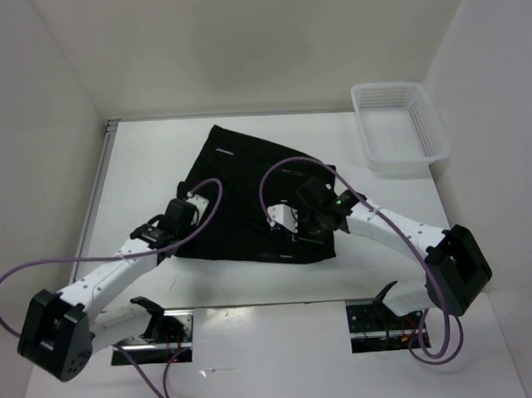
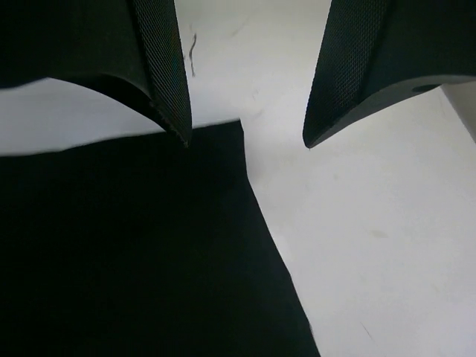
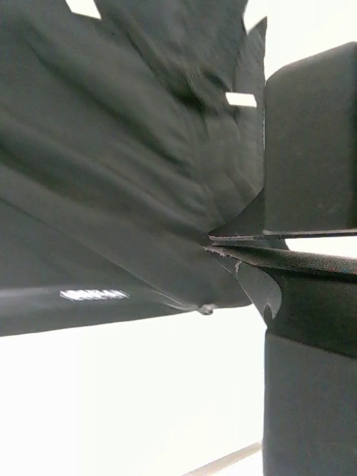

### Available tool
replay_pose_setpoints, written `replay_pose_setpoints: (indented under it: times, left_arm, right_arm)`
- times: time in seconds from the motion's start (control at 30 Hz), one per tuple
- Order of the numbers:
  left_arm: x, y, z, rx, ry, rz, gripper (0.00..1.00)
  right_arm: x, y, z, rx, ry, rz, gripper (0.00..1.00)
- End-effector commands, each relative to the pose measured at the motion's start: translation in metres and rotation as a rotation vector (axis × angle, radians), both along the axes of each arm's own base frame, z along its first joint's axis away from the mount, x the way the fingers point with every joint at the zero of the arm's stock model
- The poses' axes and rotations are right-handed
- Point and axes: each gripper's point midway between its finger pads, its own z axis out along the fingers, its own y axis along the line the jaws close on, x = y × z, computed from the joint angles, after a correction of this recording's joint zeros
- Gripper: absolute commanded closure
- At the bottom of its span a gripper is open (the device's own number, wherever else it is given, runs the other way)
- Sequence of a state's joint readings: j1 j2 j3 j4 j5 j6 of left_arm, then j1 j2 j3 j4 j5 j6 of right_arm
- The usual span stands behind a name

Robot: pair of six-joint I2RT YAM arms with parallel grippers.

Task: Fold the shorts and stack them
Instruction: Fold the shorts

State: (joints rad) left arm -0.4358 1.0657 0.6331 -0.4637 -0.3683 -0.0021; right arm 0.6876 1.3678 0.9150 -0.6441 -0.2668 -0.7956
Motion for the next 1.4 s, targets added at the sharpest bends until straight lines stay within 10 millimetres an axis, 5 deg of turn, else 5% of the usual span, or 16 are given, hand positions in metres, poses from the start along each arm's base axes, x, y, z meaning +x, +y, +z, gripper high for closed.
replay_pose_setpoints:
  times: [0.0,0.17,0.47,0.57,0.67,0.8,0.93,1.03,1.37]
  left_arm:
    - [-0.018,0.007,-0.021,0.046,0.112,-0.005,0.31]
    - [-0.03,-0.012,-0.007,-0.037,0.187,-0.078,0.28]
    - [-0.05,0.004,-0.049,0.061,0.289,-0.058,0.27]
    - [-0.053,0.006,-0.059,0.066,0.299,-0.058,0.33]
    - [-0.049,0.006,-0.065,0.069,0.278,-0.053,0.5]
    - [-0.035,0.002,-0.063,0.054,0.224,-0.049,0.87]
    - [-0.028,-0.002,-0.057,0.04,0.192,-0.05,1.0]
    - [-0.035,-0.009,-0.033,0.006,0.235,-0.076,1.0]
    - [-0.122,-0.032,0.061,-0.206,0.531,-0.205,1.0]
  right_arm:
    - [-0.015,-0.019,-0.018,-0.114,0.038,0.046,0.9]
    - [-0.015,-0.028,-0.017,-0.158,0.011,0.109,0.49]
    - [-0.05,-0.04,-0.019,-0.19,0.125,0.187,0.32]
    - [-0.053,-0.046,-0.029,-0.229,0.105,0.194,0.31]
    - [-0.05,-0.05,-0.044,-0.271,0.048,0.197,0.31]
    - [-0.038,-0.056,-0.061,-0.337,-0.061,0.207,0.5]
    - [-0.031,-0.051,-0.064,-0.319,-0.096,0.198,1.0]
    - [-0.034,-0.051,-0.05,-0.328,-0.08,0.255,1.0]
    - [-0.061,-0.047,-0.012,-0.247,-0.037,0.427,1.0]
